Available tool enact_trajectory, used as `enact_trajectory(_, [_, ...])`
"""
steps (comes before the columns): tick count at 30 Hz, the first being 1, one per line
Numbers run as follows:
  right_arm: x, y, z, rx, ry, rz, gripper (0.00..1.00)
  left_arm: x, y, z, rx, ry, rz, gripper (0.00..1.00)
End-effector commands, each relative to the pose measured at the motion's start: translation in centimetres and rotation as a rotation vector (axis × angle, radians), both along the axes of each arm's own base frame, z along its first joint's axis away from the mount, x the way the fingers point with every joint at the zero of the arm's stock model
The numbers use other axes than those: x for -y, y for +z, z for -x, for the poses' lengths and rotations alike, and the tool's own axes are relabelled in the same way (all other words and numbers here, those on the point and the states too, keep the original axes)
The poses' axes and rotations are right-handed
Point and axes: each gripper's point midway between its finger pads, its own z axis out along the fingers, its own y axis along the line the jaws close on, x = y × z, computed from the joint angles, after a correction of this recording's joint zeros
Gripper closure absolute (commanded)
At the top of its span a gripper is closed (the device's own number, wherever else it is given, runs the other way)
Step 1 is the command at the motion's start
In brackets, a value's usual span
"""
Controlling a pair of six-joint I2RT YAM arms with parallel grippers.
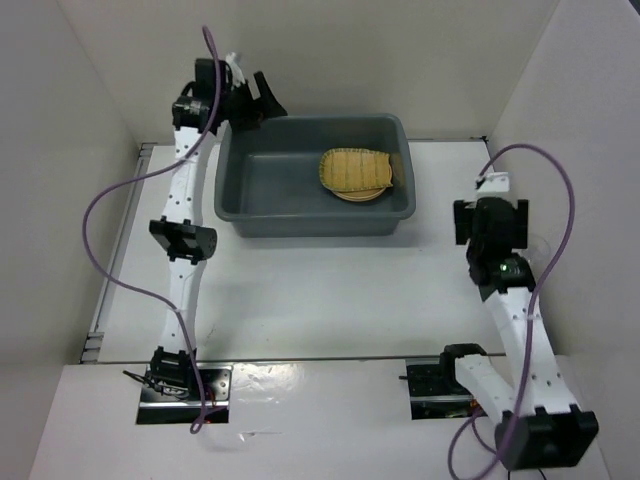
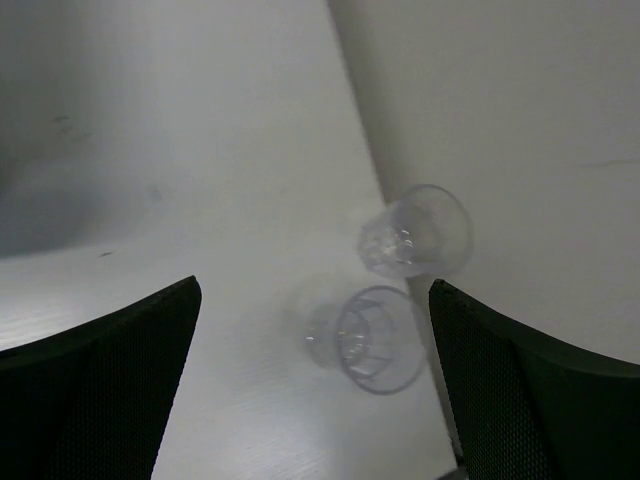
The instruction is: Place the mixed dishes into the plastic bin
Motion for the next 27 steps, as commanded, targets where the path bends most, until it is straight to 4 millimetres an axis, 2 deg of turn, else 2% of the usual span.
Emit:
enact_trajectory(1, [5.3,0.5,-0.3,-0.069,-0.171,0.014,0.01,-2.3,7.9,4.5,0.141,0.031,-0.163,0.0])
enact_trajectory(2, [7.6,-0.4,-0.1,-0.138,-0.219,0.045,0.01,-3.3,8.7,5.9,0.123,0.044,-0.18,0.0])
enact_trajectory(3, [7.8,-0.1,-0.7,-0.122,-0.21,0.065,0.01,-3.7,8.6,6.2,0.108,0.056,-0.192,0.0])
enact_trajectory(4, [8.5,-0.2,-0.7,-0.144,-0.225,0.107,0.01,-4.1,10.7,7.3,0.141,0.073,-0.195,0.0])
enact_trajectory(5, [8.4,-0.8,-0.8,-0.161,-0.219,0.119,0.01,-3.1,11.4,8.1,0.152,0.066,-0.204,0.0])
enact_trajectory(7, [9.2,-2.7,-1.3,-0.241,-0.262,0.143,0.01,-3.3,13.2,9.6,0.169,0.121,-0.219,0.0])
enact_trajectory(8, [9.6,-3.4,-1.6,-0.256,-0.285,0.123,0.01,-2.8,13.7,10.4,0.173,0.127,-0.223,0.0])
enact_trajectory(9, [9.9,-5.2,-2.0,-0.319,-0.296,0.11,0.01,-2.9,14.3,11.1,0.178,0.144,-0.238,0.0])
enact_trajectory(10, [9.8,-5.5,-2.4,-0.329,-0.294,0.095,0.01,-4.2,15.4,12.0,0.186,0.2,-0.258,0.0])
enact_trajectory(11, [10.2,-6.7,-2.5,-0.355,-0.31,0.074,0.01,-4.0,14.0,12.3,0.131,0.193,-0.284,0.0])
enact_trajectory(12, [10.2,-7.1,-2.6,-0.364,-0.314,0.067,0.01,-4.3,13.9,12.7,0.119,0.201,-0.296,0.0])
enact_trajectory(13, [10.3,-7.3,-3.0,-0.357,-0.314,0.067,0.01,-4.8,14.8,13.8,0.126,0.213,-0.3,0.0])
enact_trajectory(15, [10.4,-7.7,-3.4,-0.356,-0.327,0.064,0.01,-5.5,14.3,14.9,0.086,0.215,-0.314,0.0])
enact_trajectory(16, [10.4,-8.9,-3.4,-0.385,-0.326,0.064,0.01,-5.8,14.3,15.3,0.081,0.223,-0.322,0.0])
enact_trajectory(18, [10.8,-9.6,-3.5,-0.403,-0.335,0.062,0.01,-6.0,15.4,16.5,0.095,0.226,-0.317,0.0])
enact_trajectory(19, [10.9,-10.7,-3.5,-0.434,-0.348,0.059,0.01,-5.5,15.6,17.1,0.102,0.211,-0.315,0.0])
enact_trajectory(21, [11.9,-10.5,-3.8,-0.426,-0.379,0.048,0.01,-5.0,16.6,18.1,0.126,0.204,-0.313,0.0])
enact_trajectory(25, [12.4,-11.2,-4.5,-0.436,-0.379,0.028,0.01,-4.3,15.3,19.2,0.082,0.188,-0.334,0.0])
enact_trajectory(27, [12.9,-11.1,-5.0,-0.426,-0.383,0.034,0.01,-4.5,14.1,19.3,0.044,0.188,-0.355,0.0])
